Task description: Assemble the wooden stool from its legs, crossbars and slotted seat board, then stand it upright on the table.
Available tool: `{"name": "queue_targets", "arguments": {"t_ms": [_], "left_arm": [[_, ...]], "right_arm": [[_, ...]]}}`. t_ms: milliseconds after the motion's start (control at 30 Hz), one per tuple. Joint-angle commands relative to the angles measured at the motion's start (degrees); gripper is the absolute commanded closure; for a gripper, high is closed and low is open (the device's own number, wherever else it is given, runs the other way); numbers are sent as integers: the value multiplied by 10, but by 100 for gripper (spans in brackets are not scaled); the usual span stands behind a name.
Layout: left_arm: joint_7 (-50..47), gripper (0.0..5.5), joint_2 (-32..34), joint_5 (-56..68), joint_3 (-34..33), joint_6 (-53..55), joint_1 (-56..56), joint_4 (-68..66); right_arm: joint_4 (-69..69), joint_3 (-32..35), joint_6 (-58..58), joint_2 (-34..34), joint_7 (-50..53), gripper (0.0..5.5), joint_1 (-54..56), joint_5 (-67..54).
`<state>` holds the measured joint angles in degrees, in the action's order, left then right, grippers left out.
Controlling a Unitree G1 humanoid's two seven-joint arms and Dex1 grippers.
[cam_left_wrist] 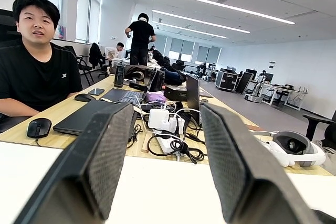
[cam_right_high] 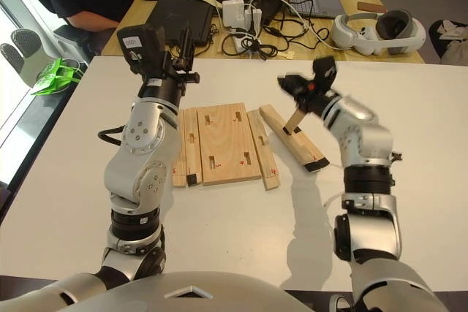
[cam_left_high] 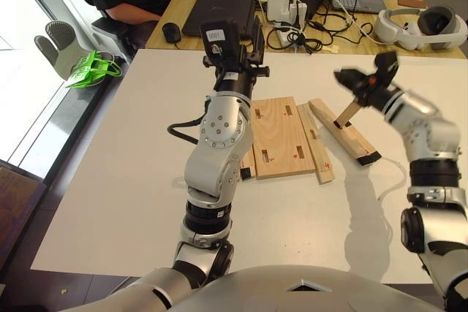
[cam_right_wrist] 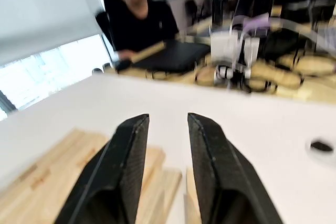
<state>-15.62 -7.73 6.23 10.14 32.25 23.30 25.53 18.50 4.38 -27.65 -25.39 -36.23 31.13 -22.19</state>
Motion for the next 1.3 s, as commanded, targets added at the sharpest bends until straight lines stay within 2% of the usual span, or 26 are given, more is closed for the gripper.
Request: {"name": "queue_targets", "arguments": {"t_ms": [33,200,467,633,767,833,933,1100,1300], "left_arm": [[-3,315,-32,1,7,7,-36,-1],[-3,315,-31,1,7,7,-36,-2],[0,315,-31,2,8,1,-31,-7],[0,315,-25,3,-3,-1,-40,-1],[11,315,-22,9,0,-11,-43,-20],[25,315,-15,20,-12,-22,-30,-49],[50,315,6,34,-46,-30,23,-91],[64,315,10,32,-79,-47,68,-132],[88,315,17,25,-82,-67,92,-158]], "right_arm": [[70,-22,12,-1,-1,415,-35,42],[63,25,24,24,-3,415,-4,2],[-78,111,-72,58,16,415,61,-152],[-76,235,-90,59,132,415,133,-254],[-26,304,-63,40,195,415,78,-244],[-29,304,-31,62,210,415,15,-218],[-42,262,18,107,222,415,-26,-173],[-25,225,59,135,224,415,-22,-141],[16,201,114,140,223,415,-15,-100]]}}
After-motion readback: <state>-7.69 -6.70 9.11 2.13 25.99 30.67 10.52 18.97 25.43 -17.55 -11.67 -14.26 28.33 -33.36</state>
